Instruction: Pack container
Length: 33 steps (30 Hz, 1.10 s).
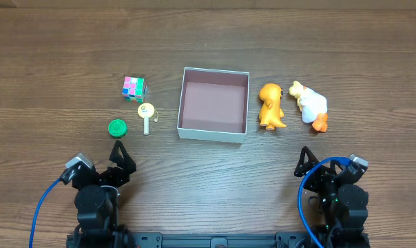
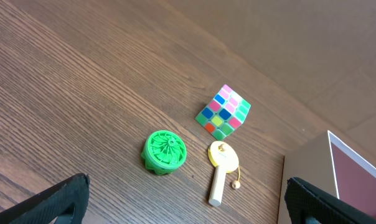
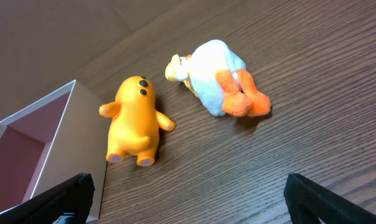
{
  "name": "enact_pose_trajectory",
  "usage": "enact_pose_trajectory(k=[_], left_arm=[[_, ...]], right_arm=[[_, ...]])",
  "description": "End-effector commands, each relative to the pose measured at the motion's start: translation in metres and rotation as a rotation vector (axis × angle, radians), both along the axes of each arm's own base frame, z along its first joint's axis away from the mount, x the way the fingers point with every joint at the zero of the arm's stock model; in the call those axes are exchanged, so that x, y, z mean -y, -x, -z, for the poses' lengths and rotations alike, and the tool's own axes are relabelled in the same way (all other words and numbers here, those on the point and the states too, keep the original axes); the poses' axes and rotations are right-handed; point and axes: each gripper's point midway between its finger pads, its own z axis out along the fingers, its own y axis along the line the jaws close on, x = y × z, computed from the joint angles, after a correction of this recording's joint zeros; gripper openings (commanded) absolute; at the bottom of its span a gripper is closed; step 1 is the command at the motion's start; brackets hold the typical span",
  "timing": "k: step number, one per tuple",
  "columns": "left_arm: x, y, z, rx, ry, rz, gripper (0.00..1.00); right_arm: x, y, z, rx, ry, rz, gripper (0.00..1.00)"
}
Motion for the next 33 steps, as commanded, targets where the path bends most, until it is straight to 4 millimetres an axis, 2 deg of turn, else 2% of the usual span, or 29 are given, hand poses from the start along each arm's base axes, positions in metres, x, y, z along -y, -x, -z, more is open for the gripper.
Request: enact_pose_trajectory(k=[1, 14, 17, 19, 22, 25, 28, 33], left_arm=[[-0.001, 0.000, 0.000, 0.012, 0.009, -0.007, 1.00], [-0.001, 0.000, 0.000, 0.012, 0.009, -0.007, 1.00], [0.001, -0.001, 0.000, 0.016, 0.027, 0.002, 1.00], [0.011, -0.002, 0.000, 0.021, 0.068, 0.045, 1.00], [0.027, -0.005, -0.003, 0.034, 0.113, 0.133, 1.00], [0.063, -0.003, -0.004, 0.027, 0.071, 0.366, 1.00], [0.062, -0.001, -0.016, 0.034, 0.038, 0.370, 1.00], [0.057, -0.005, -0.046, 0.007, -0.045, 0.369, 1.00]], right_arm=[[0.000, 0.000, 0.005, -0.005, 0.010, 0.000, 1.00], [0.000, -0.001, 0.003, 0.008, 0.003, -0.002, 1.00], [-0.022, 0.000, 0.001, 0.006, -0.119, -0.083, 1.00], [-0.037, 0.004, 0.003, -0.016, -0.189, -0.149, 1.00], [-0.047, 0.006, 0.001, -0.030, -0.283, -0.174, 1.00], [-0.059, 0.006, -0.010, 0.011, -0.279, -0.257, 1.00], [-0.059, 0.003, -0.024, 0.044, -0.276, -0.262, 1.00], [-0.057, -0.001, -0.051, 0.036, -0.176, -0.286, 1.00]])
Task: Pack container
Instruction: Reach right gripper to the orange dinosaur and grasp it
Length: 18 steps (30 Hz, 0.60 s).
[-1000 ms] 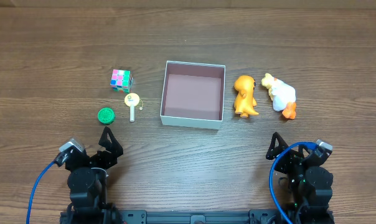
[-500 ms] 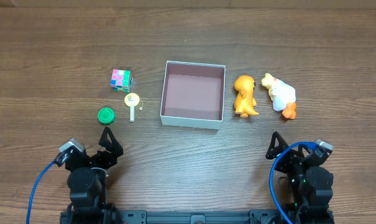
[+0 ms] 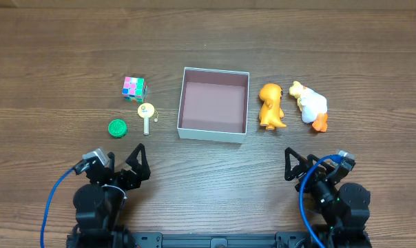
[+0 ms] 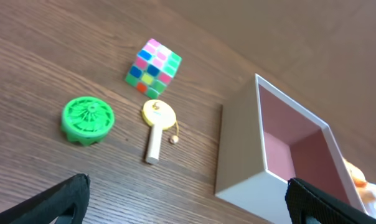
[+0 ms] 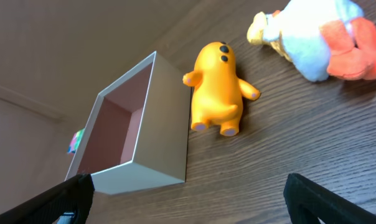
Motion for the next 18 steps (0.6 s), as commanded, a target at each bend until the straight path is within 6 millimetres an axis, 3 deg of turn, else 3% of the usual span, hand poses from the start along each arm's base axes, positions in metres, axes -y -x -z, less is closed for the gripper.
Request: enact_pose_trajectory(k=[1, 6, 10, 14, 18], left_arm=[[-0.001, -0.004, -0.043, 0.028, -0.108, 0.040, 1.00], [-0.015, -0.025, -0.086, -0.089, -0.235, 0.024, 1.00], [-0.016, -0.051, -0.109, -0.225, -0.257, 0.059, 1.00], [-0.017, -0.080, -0.116, -0.350, -0.244, 0.078, 1.00], [-0.018, -0.104, -0.107, -0.421, -0.233, 0.092, 1.00]], right_arm=[[0.000, -0.004, -0.037, 0.021, 0.085, -0.034, 1.00], [0.008, -0.023, -0.068, -0.126, 0.215, -0.047, 1.00], [0.013, -0.051, -0.107, -0.238, 0.295, -0.067, 1.00], [0.015, -0.079, -0.130, -0.366, 0.309, -0.075, 1.00], [0.022, -0.106, -0.125, -0.510, 0.343, -0.061, 1.00]])
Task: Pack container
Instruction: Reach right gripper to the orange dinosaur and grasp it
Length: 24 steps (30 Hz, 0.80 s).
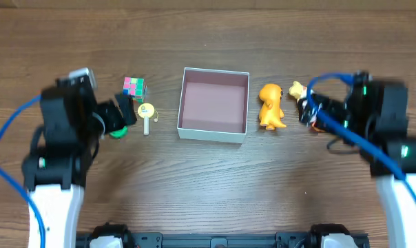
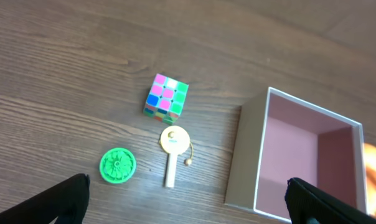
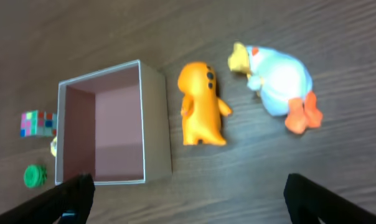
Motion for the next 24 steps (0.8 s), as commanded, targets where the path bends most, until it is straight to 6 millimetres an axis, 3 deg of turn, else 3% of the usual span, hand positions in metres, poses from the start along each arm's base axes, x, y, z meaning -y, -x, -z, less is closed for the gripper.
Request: enact_pose_trajectory(k=[1, 6, 12, 16, 20, 24], left_arm=[[-0.004, -0.021, 0.006, -0.054, -0.016, 0.011, 1.00], [-0.004, -0.028, 0.036, -0.156, -0.010, 0.012, 1.00], [-0.005, -0.032, 0.070, -0.272, -0.002, 0.013, 1.00], [-0.005, -0.035, 0.091, -0.334, 0.003, 0.014, 1.00], [-0.005, -0.037, 0.108, -0.387, 0.007, 0.014, 1.00], [-0.005, -0.038, 0.128, -0.446, 0.010, 0.015, 1.00]], right_arm=[[0.008, -0.028, 0.004, -0.090, 0.069, 0.013, 1.00], [-0.002, -0.052, 0.055, -0.238, 0.085, -0.027, 1.00], [-0.037, -0.086, 0.113, -0.312, 0.093, -0.097, 1.00], [-0.051, -0.095, 0.143, -0.355, 0.096, -0.112, 0.99], [-0.049, -0.100, 0.166, -0.397, 0.113, -0.096, 0.91], [-0.049, -0.100, 0.193, -0.447, 0.118, -0.096, 0.74]])
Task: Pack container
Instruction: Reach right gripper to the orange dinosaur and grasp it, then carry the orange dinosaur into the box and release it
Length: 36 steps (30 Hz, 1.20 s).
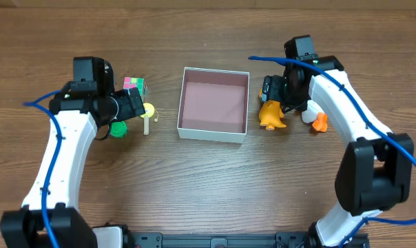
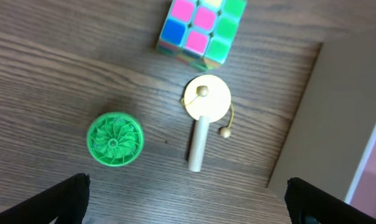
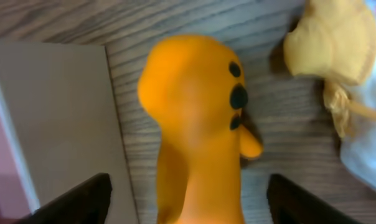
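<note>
The open white box (image 1: 213,131) with a pink inside stands mid-table. Left of it lie a coloured cube (image 1: 133,85), a yellow paddle toy (image 2: 203,115) and a green disc (image 2: 115,138). My left gripper (image 1: 125,107) hovers open above the disc and paddle, holding nothing. Right of the box lies an orange toy figure (image 3: 197,124), and beside it a white duck plush (image 3: 337,56). My right gripper (image 1: 275,93) is open, low over the orange figure, with one finger (image 3: 70,202) on each side of it.
The box wall (image 2: 328,118) rises just right of the paddle and close to the left of the orange figure. The duck's orange feet (image 1: 319,122) show past my right arm. Bare wooden table (image 1: 215,193) lies in front of the box.
Both grippers have come down closer to the table. The left one now sits just above the disc and paddle; the right one now straddles the orange figure. No object has moved.
Both arms first sat folded at the front edge, grippers open. Then they were turned toward the box. Later they were high over the toys on each side. Now they are low, the left over the small toys, the right around the orange figure.
</note>
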{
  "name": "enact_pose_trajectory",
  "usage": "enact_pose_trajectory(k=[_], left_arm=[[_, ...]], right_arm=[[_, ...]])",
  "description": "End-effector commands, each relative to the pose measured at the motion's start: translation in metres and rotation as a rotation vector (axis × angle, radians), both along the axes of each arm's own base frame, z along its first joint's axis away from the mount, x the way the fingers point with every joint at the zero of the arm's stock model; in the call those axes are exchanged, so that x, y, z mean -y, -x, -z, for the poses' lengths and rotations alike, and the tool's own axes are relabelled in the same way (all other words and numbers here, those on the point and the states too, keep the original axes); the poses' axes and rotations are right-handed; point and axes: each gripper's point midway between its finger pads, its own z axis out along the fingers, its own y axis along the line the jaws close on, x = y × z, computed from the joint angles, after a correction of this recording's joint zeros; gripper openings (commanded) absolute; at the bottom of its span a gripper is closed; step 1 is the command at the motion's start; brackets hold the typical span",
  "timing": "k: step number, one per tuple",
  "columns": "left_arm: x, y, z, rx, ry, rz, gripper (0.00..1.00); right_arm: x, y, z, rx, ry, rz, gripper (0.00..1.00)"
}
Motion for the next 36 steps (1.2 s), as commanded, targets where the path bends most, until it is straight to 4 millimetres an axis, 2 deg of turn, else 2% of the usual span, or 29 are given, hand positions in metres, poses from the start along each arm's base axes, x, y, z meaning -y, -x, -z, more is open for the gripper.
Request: enact_pose_trajectory(k=[1, 3, 5, 11, 13, 15, 18, 21, 24, 26, 27, 30, 33, 36], left_arm=[[-0.003, -0.006, 0.009, -0.027, -0.005, 0.009, 1.00], [-0.003, -0.006, 0.016, -0.048, -0.004, 0.009, 1.00], [-0.003, -0.006, 0.023, -0.067, -0.002, 0.009, 1.00], [-0.003, -0.005, 0.035, -0.104, 0.000, 0.009, 1.00], [-0.003, -0.005, 0.037, -0.110, 0.000, 0.009, 1.00], [-0.003, -0.005, 0.038, -0.113, 0.000, 0.009, 1.00], [-0.003, -0.005, 0.038, -0.113, 0.001, 0.009, 1.00], [-0.003, -0.005, 0.038, -0.113, 0.000, 0.009, 1.00], [-0.003, -0.005, 0.038, -0.113, 0.000, 0.009, 1.00], [-0.003, -0.005, 0.038, -0.113, 0.000, 0.009, 1.00], [-0.003, -0.005, 0.038, -0.113, 0.000, 0.009, 1.00], [-0.003, -0.005, 0.038, -0.113, 0.000, 0.009, 1.00], [-0.003, -0.005, 0.038, -0.113, 0.000, 0.009, 1.00], [-0.003, -0.005, 0.038, -0.113, 0.001, 0.009, 1.00]], right_arm=[[0.003, -0.002, 0.020, -0.036, 0.020, 0.008, 0.72], [0.003, 0.001, 0.030, -0.061, 0.025, 0.008, 0.63], [0.004, 0.004, 0.036, -0.074, 0.028, 0.008, 0.59], [0.003, 0.002, 0.036, -0.067, 0.027, 0.007, 0.49], [0.003, 0.001, 0.036, -0.062, 0.026, 0.007, 0.36], [0.003, 0.002, 0.036, -0.068, 0.027, 0.007, 0.16], [0.006, 0.005, 0.029, -0.068, 0.037, 0.009, 0.04], [0.012, 0.005, -0.001, -0.025, 0.068, 0.015, 0.04], [0.008, 0.003, -0.052, 0.071, 0.057, 0.013, 0.04], [0.001, 0.005, -0.085, 0.134, 0.033, 0.032, 0.04], [-0.006, 0.008, -0.107, 0.184, 0.010, 0.041, 0.04], [-0.029, 0.018, -0.150, 0.290, -0.058, 0.055, 0.04], [-0.068, 0.029, -0.176, 0.366, -0.135, 0.021, 0.04], [-0.102, 0.029, -0.174, 0.398, -0.161, 0.010, 0.04]])
